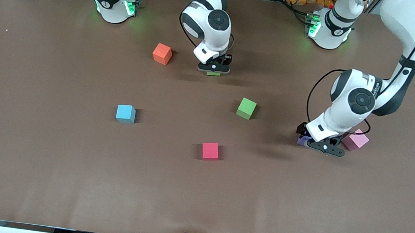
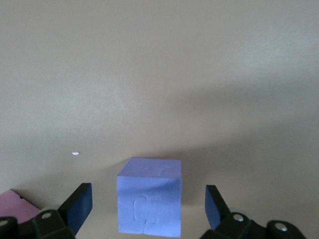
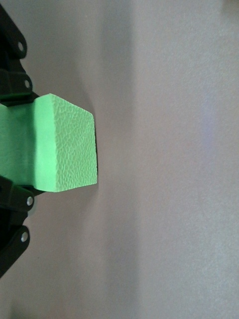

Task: Arrange blocks into number 1
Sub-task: 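Place green below pink with the right gripper while the left gripper grasps purple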

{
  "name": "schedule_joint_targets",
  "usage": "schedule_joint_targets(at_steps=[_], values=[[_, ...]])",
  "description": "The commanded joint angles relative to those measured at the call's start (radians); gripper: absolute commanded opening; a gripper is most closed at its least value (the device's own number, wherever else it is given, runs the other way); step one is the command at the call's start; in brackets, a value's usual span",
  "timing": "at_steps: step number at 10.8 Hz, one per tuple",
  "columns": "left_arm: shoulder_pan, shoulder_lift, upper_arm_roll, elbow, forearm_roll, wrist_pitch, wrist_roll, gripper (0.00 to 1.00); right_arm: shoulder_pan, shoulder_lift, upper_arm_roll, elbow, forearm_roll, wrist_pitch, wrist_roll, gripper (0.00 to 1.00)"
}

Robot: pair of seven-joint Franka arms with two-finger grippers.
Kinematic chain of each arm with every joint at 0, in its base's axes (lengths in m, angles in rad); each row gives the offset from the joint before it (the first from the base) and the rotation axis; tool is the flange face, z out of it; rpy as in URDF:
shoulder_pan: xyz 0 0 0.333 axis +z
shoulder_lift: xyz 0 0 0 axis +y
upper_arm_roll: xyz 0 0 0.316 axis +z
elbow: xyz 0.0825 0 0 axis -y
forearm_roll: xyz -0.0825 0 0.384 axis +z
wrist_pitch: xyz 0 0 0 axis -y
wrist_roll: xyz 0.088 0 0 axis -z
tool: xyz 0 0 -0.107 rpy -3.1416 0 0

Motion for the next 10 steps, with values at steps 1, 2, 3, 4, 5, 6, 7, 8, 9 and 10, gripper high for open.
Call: schedule_joint_targets(at_steps=[1, 2, 3, 4, 5, 6, 7, 8, 9, 10], values=[[-0.021, 0.023, 0.011, 0.004, -0.03, 0.005, 0.021, 1.0, 0.022, -0.047, -0.008, -0.069, 0.017, 0.048, 0.041, 0.09], [-0.021, 0.036, 0.012, 0.004, -0.03, 0.006, 0.022, 1.0, 0.031, -0.049, -0.008, -0.092, 0.017, 0.089, 0.055, 0.1], [-0.021, 0.047, 0.015, 0.004, -0.03, 0.008, 0.022, 1.0, 0.042, -0.049, -0.008, -0.097, 0.017, 0.091, 0.057, 0.1], [-0.021, 0.053, 0.021, 0.002, -0.03, 0.008, 0.022, 1.0, 0.044, -0.047, -0.008, -0.097, 0.023, 0.091, 0.064, 0.1], [-0.021, 0.059, 0.03, 0.002, -0.03, 0.008, 0.022, 1.0, 0.044, -0.049, -0.005, -0.097, 0.025, 0.091, 0.069, 0.11], [-0.021, 0.064, 0.043, 0.002, -0.03, 0.008, 0.022, 1.0, 0.044, -0.049, 0.005, -0.097, 0.027, 0.091, 0.075, 0.11], [-0.021, 0.073, 0.044, 0.004, -0.03, 0.008, 0.024, 1.0, 0.044, -0.049, 0.013, -0.096, 0.031, 0.091, 0.086, 0.11], [-0.021, 0.075, 0.047, 0.005, -0.03, 0.009, 0.022, 0.73, 0.044, -0.049, 0.015, -0.096, 0.031, 0.091, 0.087, 0.11], [-0.021, 0.075, 0.049, 0.005, -0.036, 0.009, 0.022, 0.34, 0.045, -0.049, 0.019, -0.096, 0.031, 0.091, 0.098, 0.11], [-0.023, 0.075, 0.049, 0.007, -0.038, 0.009, 0.022, 0.03, 0.044, -0.05, 0.031, -0.096, 0.031, 0.09, 0.101, 0.12]])
